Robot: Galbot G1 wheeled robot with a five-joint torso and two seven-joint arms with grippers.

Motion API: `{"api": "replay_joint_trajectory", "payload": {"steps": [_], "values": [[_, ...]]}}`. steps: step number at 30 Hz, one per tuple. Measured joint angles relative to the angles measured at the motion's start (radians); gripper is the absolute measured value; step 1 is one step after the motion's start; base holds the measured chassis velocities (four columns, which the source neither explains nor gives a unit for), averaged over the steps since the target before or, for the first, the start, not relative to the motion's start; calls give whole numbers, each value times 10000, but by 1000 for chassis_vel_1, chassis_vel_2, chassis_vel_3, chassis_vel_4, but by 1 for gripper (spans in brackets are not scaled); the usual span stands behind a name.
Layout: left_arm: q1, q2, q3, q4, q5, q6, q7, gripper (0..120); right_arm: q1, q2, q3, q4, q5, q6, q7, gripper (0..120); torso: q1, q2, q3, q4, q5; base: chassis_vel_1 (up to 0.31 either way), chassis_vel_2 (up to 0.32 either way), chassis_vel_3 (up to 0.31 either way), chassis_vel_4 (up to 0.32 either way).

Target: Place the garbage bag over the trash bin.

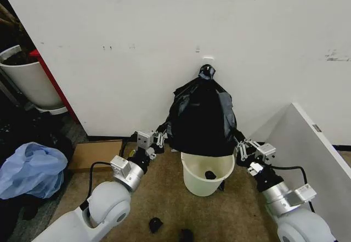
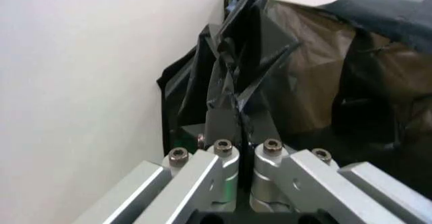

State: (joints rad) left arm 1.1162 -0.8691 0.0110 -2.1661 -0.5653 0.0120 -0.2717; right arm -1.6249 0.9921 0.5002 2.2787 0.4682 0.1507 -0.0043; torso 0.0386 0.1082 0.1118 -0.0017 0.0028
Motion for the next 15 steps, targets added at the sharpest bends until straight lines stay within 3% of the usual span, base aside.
{"api": "replay_joint_trajectory", "payload": {"steps": [15], "values": [[-415,-127,578,657,5,-30,10,0,-864,156,389,-722,173,335,-125,0,0,-1,0,-2,-1,0,0,0,0]]}}
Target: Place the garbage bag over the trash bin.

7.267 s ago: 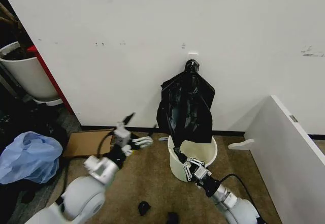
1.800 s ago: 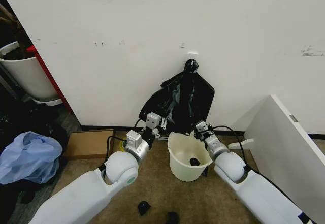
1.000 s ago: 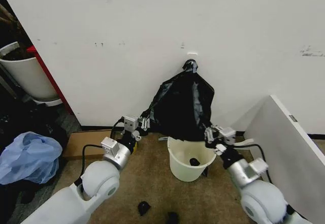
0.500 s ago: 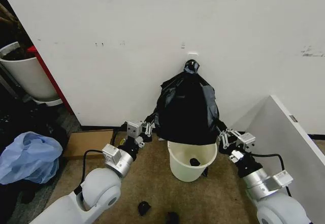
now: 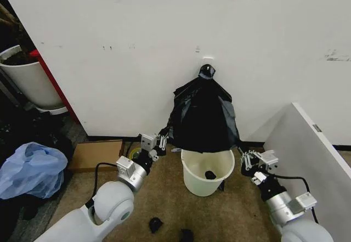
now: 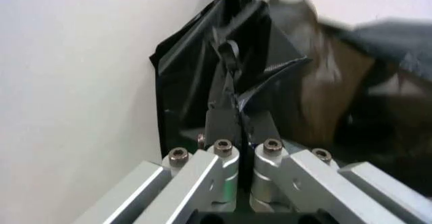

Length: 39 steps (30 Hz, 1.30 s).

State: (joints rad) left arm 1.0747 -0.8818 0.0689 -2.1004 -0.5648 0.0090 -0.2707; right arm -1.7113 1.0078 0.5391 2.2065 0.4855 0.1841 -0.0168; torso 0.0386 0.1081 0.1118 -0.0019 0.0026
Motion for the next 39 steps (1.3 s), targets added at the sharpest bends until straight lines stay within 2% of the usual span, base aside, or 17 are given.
{"api": "replay_joint_trajectory", "payload": {"steps": [7,14,20,25,31,36,39], "values": [[-191,-75,295,203,80,-48,4,0,-92,87,-29,-91,0,25,1,0,0,0,0,-1,0,0,0,0,0],[-671,-496,651,675,125,-84,-25,0,669,159,-32,-465,57,-90,262,0,1,0,0,1,0,0,0,0,0],[-917,-767,1027,810,88,-56,-53,0,431,201,261,-692,72,-111,382,0,1,0,0,0,0,0,0,0,0],[-1451,-1186,1716,1060,-58,-39,-161,0,115,263,670,-684,71,-21,426,0,1,0,0,-2,2,0,0,0,0],[-1535,-1780,2061,1377,-111,-54,-282,0,-112,299,883,-447,-6,-15,429,0,1,0,0,-1,0,0,0,0,0],[-1144,-2360,2054,1874,-99,-183,-481,0,-49,474,507,-956,-292,174,409,0,1,0,0,-1,0,0,0,0,0],[-978,-2390,1990,2170,-92,-246,-613,0,147,767,13,-1386,-591,274,425,0,1,0,0,-1,1,0,0,0,0]]}}
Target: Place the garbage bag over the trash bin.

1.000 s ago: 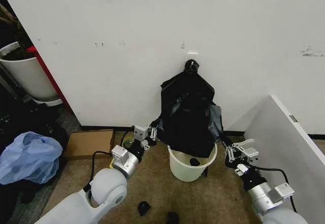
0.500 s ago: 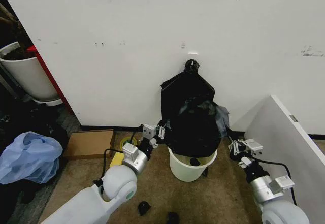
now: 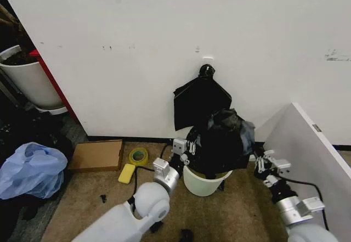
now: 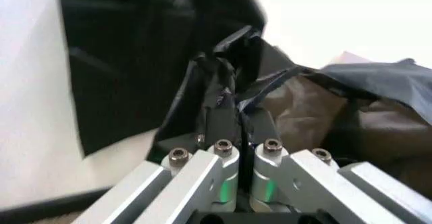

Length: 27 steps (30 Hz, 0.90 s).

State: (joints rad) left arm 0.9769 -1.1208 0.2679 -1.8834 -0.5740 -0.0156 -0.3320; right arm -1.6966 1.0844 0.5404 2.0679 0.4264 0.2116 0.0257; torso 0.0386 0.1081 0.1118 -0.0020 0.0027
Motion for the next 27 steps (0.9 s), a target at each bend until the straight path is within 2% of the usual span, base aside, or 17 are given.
{"api": "replay_joint_trajectory", "payload": {"steps": [10,16,22,27], "values": [[388,4,-196,499,-142,43,-559,0,520,653,-1078,-862,-670,-27,469,0,0,0,0,0,-1,0,0,0,0],[829,231,-448,185,-98,128,-700,0,553,812,-1515,-793,-791,-951,1493,0,-1,1,0,0,-3,0,0,0,0],[1415,404,-820,-55,-38,188,-748,0,410,926,-1882,-238,-417,-2386,2529,0,-1,0,-1,2,-2,0,0,0,0],[1705,454,-870,-296,-3,447,-967,0,115,916,-1909,38,-558,-2944,3124,0,-1,1,-1,0,-3,0,0,0,0]]}}
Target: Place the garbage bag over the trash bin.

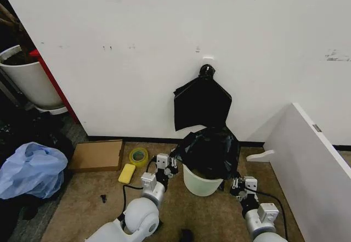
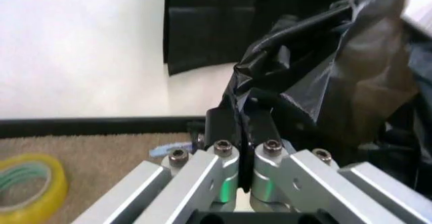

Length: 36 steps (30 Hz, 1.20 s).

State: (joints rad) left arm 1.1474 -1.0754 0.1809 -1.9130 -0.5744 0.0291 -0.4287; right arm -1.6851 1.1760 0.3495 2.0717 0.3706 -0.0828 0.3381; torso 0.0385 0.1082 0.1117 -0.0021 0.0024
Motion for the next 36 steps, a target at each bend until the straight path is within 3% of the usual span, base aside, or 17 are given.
{"api": "replay_joint_trajectory", "payload": {"steps": [5,16,36], "values": [[254,70,11,-153,116,137,-61,0,-53,40,-198,69,-511,-18,510,0,0,0,0,2,1,0,0,0,0],[883,362,-145,-299,106,422,-180,0,603,-175,-853,-3,-480,-1583,1319,0,0,0,0,2,1,0,0,0,0],[1093,795,-198,-277,-140,928,-187,0,1141,-647,-1239,-83,21,-3644,1551,0,1,0,1,2,2,0,0,0,0]]}}
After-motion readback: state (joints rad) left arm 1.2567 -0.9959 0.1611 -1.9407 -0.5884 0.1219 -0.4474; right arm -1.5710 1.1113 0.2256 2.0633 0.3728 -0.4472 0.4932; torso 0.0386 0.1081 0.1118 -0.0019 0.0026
